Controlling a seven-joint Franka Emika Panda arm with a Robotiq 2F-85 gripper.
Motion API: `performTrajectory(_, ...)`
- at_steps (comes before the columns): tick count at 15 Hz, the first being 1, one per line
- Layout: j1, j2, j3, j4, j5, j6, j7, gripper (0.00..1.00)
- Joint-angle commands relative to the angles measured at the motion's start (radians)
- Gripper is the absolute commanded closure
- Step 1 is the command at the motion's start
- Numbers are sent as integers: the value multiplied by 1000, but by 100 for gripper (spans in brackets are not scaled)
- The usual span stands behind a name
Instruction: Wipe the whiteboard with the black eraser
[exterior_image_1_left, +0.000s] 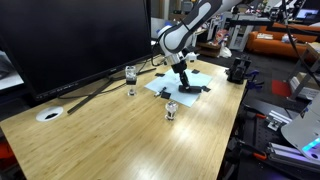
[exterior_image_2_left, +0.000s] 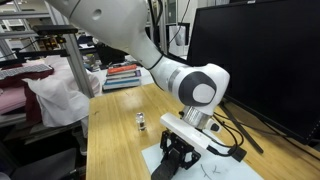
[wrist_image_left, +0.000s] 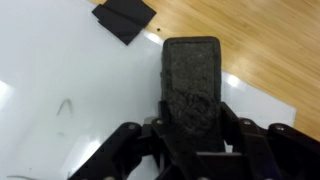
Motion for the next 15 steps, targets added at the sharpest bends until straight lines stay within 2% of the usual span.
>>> performTrajectory(1, -48, 38, -36, 43, 12, -1, -11, 75)
performTrajectory(4, -99, 61, -73, 94, 18, -21, -14, 75)
performTrajectory(8, -153, 92, -84, 165, 35, -35, -16, 75)
performTrajectory(15, -165, 145, -72, 312, 82, -58, -11, 75)
